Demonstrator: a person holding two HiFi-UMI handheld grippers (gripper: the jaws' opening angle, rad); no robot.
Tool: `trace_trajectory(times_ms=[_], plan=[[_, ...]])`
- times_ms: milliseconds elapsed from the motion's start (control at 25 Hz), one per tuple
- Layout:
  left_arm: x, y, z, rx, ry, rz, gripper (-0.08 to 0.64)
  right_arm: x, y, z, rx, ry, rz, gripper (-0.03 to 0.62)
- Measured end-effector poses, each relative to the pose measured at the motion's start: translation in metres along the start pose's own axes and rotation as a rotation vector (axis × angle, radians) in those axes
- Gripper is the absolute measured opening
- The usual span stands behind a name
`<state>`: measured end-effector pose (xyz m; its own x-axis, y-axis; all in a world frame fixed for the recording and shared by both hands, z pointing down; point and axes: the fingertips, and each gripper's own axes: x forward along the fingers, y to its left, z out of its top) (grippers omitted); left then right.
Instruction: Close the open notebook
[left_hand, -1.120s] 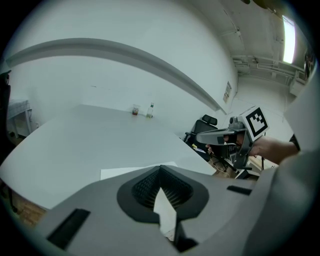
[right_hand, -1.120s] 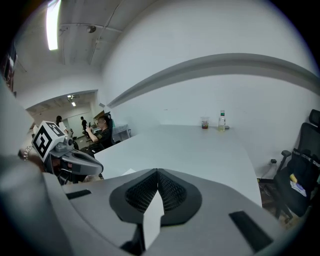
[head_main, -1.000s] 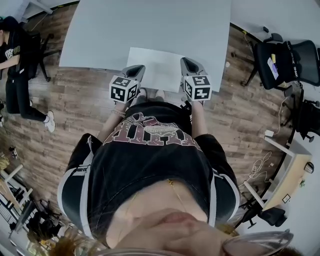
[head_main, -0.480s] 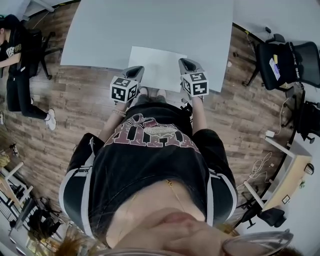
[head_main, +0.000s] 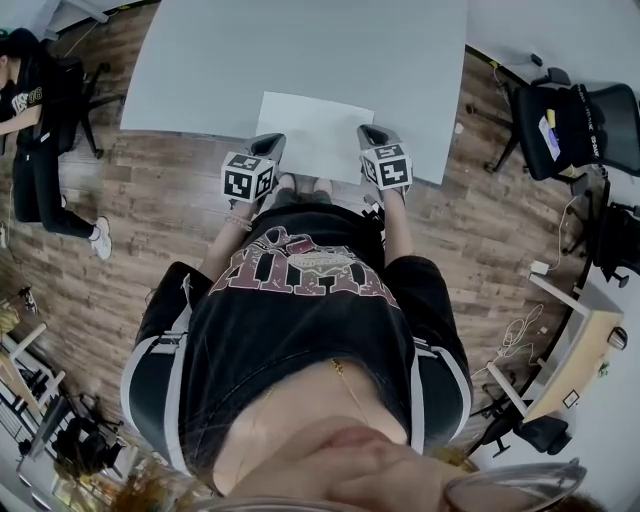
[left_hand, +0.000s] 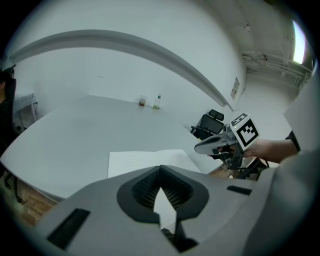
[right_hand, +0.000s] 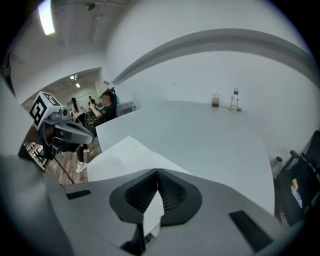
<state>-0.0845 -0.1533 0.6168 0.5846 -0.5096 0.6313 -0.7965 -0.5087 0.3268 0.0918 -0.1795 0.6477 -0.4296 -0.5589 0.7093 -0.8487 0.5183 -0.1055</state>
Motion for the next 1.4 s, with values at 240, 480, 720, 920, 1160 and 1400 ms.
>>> trace_trajectory(times_ms=[240, 480, 720, 920, 1160, 1400], plan=[[0.007, 0.007, -0.014, -0.027, 0.034, 0.012, 0.048, 0.018, -0.009, -0.031, -0.017, 0.105, 0.001, 0.018], [0.011, 0.012, -0.025, -0.049, 0.051, 0.027, 0.048, 0.028, -0.014, -0.046, -0.028, 0.162, -0.001, 0.019], [0.015, 0.023, -0.038, -0.057, 0.082, 0.037, 0.048, 0.036, -0.011, -0.055, -0.041, 0.220, -0.010, 0.020], [0.012, 0.029, -0.042, -0.087, 0.078, 0.051, 0.048, 0.040, -0.009, -0.064, -0.044, 0.252, -0.010, 0.020], [0.004, 0.043, -0.048, -0.135, 0.054, 0.068, 0.048, 0.041, -0.006, -0.064, -0.029, 0.252, -0.023, 0.020], [0.001, 0.062, -0.050, -0.192, 0.014, 0.042, 0.048, 0.043, -0.009, -0.064, -0.061, 0.271, -0.025, 0.020]])
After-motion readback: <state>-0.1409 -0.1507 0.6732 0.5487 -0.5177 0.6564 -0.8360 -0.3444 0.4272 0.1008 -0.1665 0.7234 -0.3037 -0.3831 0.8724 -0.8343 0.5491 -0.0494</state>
